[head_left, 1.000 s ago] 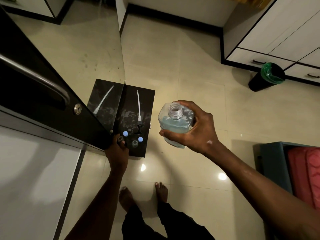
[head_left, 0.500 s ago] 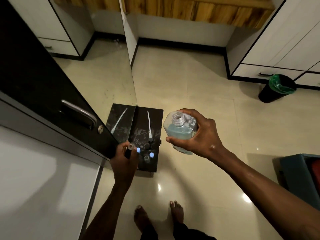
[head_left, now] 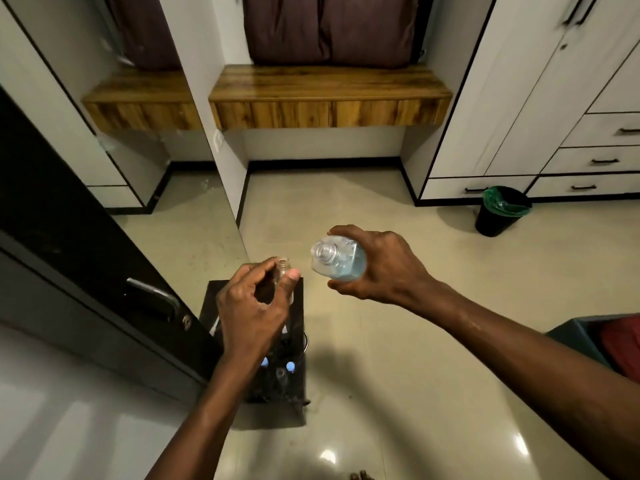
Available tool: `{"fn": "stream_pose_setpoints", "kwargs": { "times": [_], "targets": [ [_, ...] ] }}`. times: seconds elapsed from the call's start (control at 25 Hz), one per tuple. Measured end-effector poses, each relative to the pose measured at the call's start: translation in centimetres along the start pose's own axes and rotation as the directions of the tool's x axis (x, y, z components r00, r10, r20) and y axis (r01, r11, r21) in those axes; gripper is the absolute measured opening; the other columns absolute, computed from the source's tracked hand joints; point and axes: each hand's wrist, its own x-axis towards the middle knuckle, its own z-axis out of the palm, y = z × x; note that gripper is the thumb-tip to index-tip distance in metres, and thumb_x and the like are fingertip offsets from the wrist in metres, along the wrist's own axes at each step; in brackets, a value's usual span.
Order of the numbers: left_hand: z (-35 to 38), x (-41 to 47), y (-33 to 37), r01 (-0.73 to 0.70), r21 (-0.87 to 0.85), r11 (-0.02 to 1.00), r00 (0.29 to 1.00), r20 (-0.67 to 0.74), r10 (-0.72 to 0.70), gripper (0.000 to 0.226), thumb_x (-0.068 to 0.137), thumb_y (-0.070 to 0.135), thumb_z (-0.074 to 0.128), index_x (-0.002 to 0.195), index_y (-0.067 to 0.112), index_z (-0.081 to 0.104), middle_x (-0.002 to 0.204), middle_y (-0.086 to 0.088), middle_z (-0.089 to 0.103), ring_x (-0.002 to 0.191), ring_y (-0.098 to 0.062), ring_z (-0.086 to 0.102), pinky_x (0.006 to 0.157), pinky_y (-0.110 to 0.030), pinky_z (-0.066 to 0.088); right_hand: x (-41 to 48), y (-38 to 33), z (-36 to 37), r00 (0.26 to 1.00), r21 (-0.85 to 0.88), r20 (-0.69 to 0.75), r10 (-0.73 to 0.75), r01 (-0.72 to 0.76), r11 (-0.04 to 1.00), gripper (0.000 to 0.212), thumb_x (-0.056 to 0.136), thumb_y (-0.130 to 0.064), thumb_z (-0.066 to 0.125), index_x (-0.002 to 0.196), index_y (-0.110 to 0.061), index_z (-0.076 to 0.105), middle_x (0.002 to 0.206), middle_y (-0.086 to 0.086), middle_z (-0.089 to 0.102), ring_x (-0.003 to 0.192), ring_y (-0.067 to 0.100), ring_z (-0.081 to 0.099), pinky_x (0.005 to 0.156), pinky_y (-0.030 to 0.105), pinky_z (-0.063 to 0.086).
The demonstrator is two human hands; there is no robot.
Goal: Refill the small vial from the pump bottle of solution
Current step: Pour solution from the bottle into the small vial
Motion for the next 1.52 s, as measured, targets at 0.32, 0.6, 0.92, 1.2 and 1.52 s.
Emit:
{"fn": "stream_pose_setpoints", "kwargs": {
  "times": [0.32, 0.6, 0.92, 1.2, 1.52],
  "targets": [
    [0.4, 0.6, 3.0, -0.076, -0.093, 0.993, 0.996, 0.028, 0.079, 0.038, 0.077, 0.039, 0.085, 0.111, 0.022, 0.079, 0.100, 0.007, 0.075, 0.087, 0.003, 0.070, 0.075, -0.007, 0.052, 1.5, -0.5, -3.2, 0.995, -0.287, 0.015, -0.094, 0.094, 0.953, 0.081, 0.068, -0.051, 0.079, 0.141, -0.029, 0.050, 0.117, 0.004, 0.074, 0.091, 0.033, 0.071, 0.076, 0.039, 0.059],
    [-0.1, 1.2, 3.5, -0.025, -0.156, 0.987, 0.999, -0.023, 0.022, 0.045, 0.072, 0.037, 0.090, 0.111, 0.020, 0.079, 0.102, 0.008, 0.079, 0.086, 0.007, 0.071, 0.075, -0.012, 0.056, 2.3, -1.4, -3.6, 0.991, -0.441, 0.056, -0.121, 0.133, 0.887, 0.083, 0.071, -0.044, 0.082, 0.146, -0.029, 0.049, 0.128, 0.005, 0.071, 0.093, 0.034, 0.071, 0.069, 0.030, 0.042],
    [0.3, 1.4, 3.2, -0.017, -0.151, 0.988, 1.000, -0.011, 0.016, 0.048, 0.069, 0.036, 0.092, 0.111, 0.018, 0.078, 0.104, 0.004, 0.078, 0.088, 0.004, 0.071, 0.078, -0.028, 0.062, 3.2, -2.5, -4.6, 0.983, -0.553, 0.111, -0.148, 0.185, 0.812, 0.081, 0.074, -0.041, 0.082, 0.146, -0.027, 0.049, 0.125, 0.009, 0.072, 0.087, 0.035, 0.072, 0.067, 0.034, 0.051],
    [0.3, 1.3, 3.1, -0.011, -0.147, 0.989, 1.000, -0.023, 0.008, 0.047, 0.068, 0.034, 0.093, 0.110, 0.017, 0.079, 0.105, 0.003, 0.078, 0.090, 0.004, 0.070, 0.080, -0.031, 0.062, 3.4, -2.8, -4.9, 0.979, -0.610, 0.155, -0.131, 0.199, 0.767, 0.081, 0.078, -0.043, 0.080, 0.149, -0.027, 0.045, 0.125, 0.011, 0.071, 0.091, 0.037, 0.071, 0.070, 0.039, 0.056],
    [0.5, 1.0, 2.8, 0.009, -0.152, 0.988, 1.000, -0.012, -0.010, 0.047, 0.068, 0.033, 0.093, 0.110, 0.017, 0.079, 0.106, 0.002, 0.078, 0.091, -0.001, 0.072, 0.078, -0.033, 0.063, 3.6, -3.2, -4.8, 0.972, -0.659, 0.199, -0.127, 0.229, 0.716, 0.085, 0.075, -0.042, 0.084, 0.148, -0.027, 0.045, 0.125, 0.012, 0.071, 0.092, 0.038, 0.072, 0.070, 0.042, 0.060]
  ]
}}
